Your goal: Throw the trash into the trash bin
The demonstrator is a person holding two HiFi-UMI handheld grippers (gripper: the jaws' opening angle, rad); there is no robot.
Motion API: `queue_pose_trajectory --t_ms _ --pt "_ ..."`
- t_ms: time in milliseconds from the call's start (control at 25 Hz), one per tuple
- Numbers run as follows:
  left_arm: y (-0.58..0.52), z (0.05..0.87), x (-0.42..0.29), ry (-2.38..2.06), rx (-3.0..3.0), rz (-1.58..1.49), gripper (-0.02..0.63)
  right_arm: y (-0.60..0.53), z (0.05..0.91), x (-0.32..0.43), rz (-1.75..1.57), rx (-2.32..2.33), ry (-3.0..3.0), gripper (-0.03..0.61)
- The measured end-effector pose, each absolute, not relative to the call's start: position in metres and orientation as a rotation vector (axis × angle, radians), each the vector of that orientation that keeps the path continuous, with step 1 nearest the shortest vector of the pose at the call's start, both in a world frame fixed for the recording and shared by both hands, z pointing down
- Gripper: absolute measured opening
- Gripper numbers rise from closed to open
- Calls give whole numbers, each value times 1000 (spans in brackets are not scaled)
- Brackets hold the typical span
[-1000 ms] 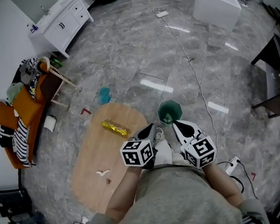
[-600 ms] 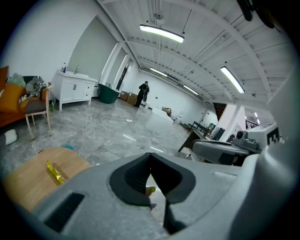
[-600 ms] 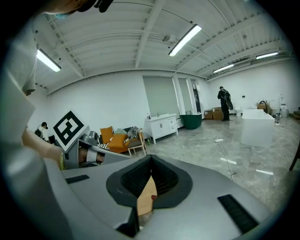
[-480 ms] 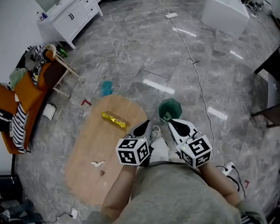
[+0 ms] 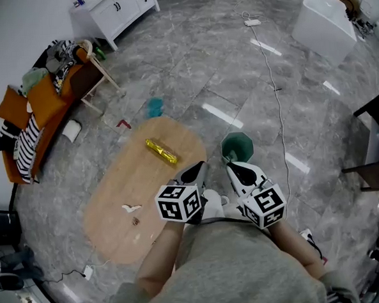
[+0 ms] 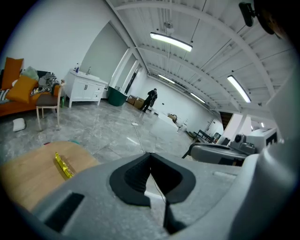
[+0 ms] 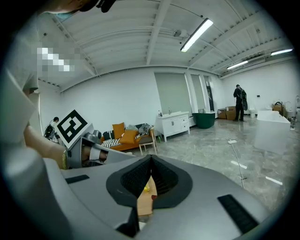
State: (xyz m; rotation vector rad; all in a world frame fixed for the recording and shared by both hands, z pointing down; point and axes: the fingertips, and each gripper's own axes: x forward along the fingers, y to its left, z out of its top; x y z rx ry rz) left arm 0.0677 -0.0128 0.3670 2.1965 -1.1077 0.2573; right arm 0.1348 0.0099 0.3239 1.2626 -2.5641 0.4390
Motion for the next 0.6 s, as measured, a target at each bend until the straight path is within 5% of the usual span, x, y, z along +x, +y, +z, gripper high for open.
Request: queue_pose_trajectory --t_ms 600 --pt "5 362 -20 -1334 2081 144 9 12 319 58 378 1041 -2637 9"
